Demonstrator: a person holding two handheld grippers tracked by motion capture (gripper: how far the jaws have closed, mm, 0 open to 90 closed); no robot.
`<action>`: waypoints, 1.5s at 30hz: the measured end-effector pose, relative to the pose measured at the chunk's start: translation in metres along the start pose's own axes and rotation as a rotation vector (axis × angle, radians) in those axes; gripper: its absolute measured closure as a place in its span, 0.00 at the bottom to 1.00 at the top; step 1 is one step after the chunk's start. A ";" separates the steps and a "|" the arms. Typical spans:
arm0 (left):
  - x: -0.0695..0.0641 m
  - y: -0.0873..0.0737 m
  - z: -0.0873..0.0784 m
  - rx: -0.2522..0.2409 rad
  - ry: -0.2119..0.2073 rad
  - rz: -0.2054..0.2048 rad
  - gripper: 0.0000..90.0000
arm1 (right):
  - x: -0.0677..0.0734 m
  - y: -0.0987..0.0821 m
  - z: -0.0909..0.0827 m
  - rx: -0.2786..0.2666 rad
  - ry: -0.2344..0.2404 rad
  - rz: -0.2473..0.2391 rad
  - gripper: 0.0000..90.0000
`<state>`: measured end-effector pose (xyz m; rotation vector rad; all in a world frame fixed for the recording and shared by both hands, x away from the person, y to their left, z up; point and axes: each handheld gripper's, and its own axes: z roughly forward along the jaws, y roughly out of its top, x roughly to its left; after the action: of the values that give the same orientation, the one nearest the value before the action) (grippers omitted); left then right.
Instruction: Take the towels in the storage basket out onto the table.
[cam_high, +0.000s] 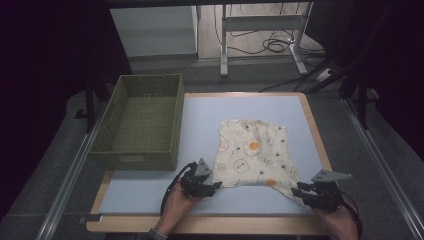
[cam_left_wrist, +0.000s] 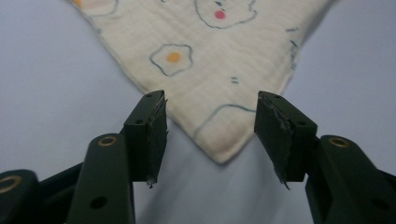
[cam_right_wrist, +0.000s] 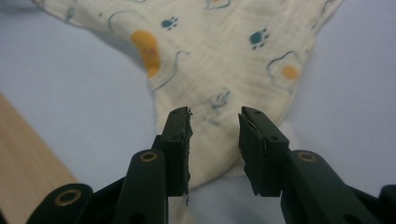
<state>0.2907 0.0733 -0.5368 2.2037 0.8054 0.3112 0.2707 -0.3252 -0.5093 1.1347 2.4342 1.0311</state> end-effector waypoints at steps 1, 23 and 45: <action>-0.001 -0.001 0.002 0.007 0.005 0.005 0.51 | 0.002 -0.002 0.001 0.006 0.001 -0.009 0.70; -0.022 -0.031 -0.039 0.005 -0.072 -0.016 0.83 | 0.037 -0.020 -0.015 0.032 0.044 -0.089 0.97; 0.072 0.049 0.029 -0.062 0.089 -0.061 0.42 | -0.063 0.062 0.042 -0.030 -0.100 0.007 0.66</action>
<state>0.3814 0.0773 -0.5231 2.1153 0.8977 0.4016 0.3677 -0.3240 -0.4994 1.1574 2.3308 0.9852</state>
